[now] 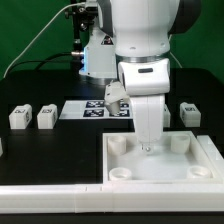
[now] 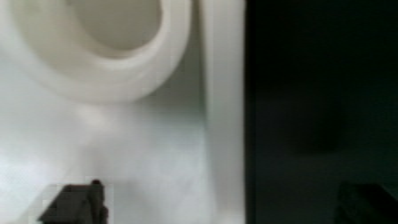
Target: Assemble one leg
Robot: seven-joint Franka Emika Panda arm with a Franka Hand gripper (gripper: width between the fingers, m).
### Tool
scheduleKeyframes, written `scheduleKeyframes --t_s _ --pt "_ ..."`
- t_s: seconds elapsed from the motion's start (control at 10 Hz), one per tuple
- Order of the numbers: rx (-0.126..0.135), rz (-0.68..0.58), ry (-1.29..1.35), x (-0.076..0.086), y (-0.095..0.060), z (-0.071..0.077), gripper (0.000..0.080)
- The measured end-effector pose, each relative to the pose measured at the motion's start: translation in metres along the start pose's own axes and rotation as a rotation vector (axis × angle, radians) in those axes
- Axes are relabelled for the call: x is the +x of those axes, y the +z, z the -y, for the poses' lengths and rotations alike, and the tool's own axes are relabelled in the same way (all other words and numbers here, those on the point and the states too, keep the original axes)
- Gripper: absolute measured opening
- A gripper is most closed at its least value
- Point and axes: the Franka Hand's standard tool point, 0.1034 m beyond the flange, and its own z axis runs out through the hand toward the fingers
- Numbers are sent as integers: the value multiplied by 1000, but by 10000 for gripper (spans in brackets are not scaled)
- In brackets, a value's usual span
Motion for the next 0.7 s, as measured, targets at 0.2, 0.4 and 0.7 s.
scheduleKeyframes --t_s 0.2,0.4,0.7 --pt "-18 7 158 14 -20 6 649" --pt "-20 1 361 45 -27 20 649" --pt "-14 -13 811 92 -29 35 649"
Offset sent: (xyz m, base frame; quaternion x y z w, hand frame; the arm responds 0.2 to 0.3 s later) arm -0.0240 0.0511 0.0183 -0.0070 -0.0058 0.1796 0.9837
